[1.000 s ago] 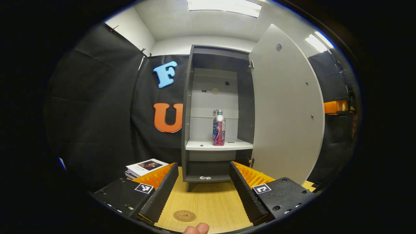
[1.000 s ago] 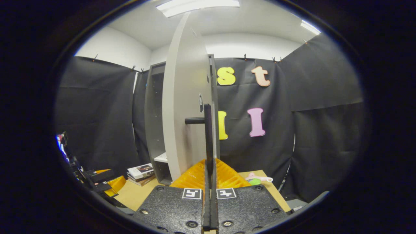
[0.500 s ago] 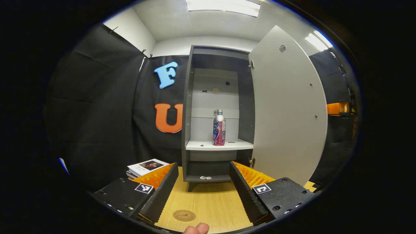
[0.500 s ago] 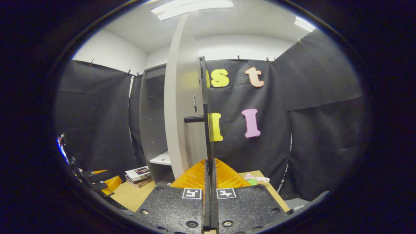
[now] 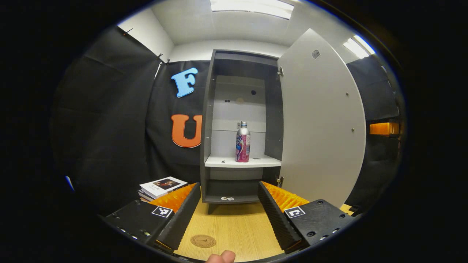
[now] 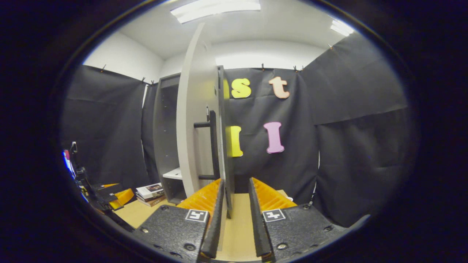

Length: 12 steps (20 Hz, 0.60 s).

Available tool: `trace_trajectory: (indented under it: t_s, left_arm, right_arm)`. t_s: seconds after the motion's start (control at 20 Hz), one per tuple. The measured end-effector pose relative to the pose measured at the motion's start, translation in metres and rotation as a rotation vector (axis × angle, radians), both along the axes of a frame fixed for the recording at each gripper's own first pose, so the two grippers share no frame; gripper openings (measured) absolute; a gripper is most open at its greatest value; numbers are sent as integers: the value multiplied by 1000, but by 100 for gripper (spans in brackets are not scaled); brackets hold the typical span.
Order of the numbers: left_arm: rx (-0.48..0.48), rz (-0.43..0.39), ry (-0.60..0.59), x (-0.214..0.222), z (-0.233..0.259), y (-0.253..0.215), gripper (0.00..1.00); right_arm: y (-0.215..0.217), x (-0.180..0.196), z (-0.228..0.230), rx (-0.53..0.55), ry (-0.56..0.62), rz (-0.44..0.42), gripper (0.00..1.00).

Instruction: Open the cabinet door with the right hand, grasp the bottle in the cabinet with the left hand and place it on the coaster, then close the cabinet door with the right hand.

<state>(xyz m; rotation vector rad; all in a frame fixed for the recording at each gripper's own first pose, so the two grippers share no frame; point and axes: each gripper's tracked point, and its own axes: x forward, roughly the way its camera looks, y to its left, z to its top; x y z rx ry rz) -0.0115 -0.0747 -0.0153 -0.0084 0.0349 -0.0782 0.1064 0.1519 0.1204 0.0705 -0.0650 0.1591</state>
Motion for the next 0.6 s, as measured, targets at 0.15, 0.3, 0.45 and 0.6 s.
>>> trace_trajectory:
  t_s: [0.15, 0.3, 0.45, 0.6]
  left_arm:
    - [5, -19, -15, 8, 5, -6, 95]
    - [7, -35, -33, 29, 20, -9, 95]
    - [1, -63, -74, 68, 44, -18, 95]
    - [-32, -118, -56, 118, 54, -34, 95]
  right_arm:
    - [8, 2, -4, -13, -9, 22, 70]
    - [6, 8, -4, -31, -16, 17, 83]
    - [11, 11, 0, -33, -21, 26, 84]
    - [11, 15, -2, -27, -14, 31, 83]
